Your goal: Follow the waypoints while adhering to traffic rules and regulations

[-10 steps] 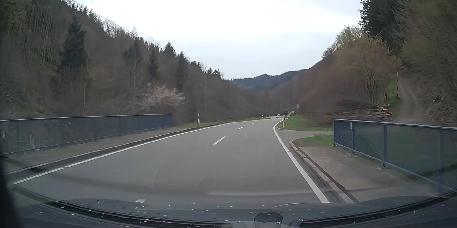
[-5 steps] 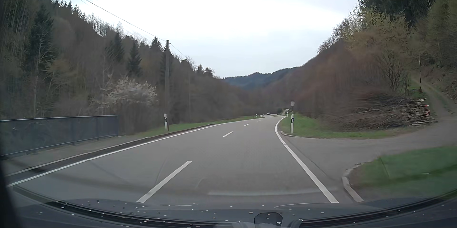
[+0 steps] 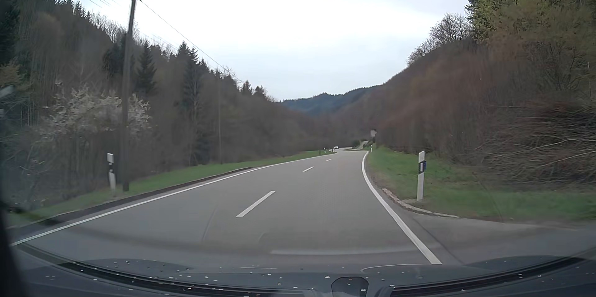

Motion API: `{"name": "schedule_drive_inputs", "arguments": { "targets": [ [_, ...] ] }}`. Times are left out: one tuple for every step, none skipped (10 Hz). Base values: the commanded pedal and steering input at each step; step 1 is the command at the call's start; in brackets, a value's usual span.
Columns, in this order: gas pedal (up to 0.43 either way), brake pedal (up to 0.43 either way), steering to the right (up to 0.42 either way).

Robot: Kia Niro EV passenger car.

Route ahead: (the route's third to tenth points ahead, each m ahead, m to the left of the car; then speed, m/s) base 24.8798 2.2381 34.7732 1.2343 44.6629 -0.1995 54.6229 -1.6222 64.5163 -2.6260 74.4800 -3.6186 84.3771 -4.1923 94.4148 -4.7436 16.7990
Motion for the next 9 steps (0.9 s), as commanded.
{"name": "schedule_drive_inputs", "arguments": {
  "targets": [
    [0.000, 0.000, 0.017],
    [0.000, 0.000, 0.017],
    [0.000, 0.000, 0.017],
    [0.000, 0.000, 0.017],
    [0.000, 0.000, 0.018],
    [0.000, 0.000, 0.020],
    [0.000, 0.000, 0.024],
    [0.000, 0.000, 0.025],
    [0.000, 0.000, 0.024]
  ]
}}
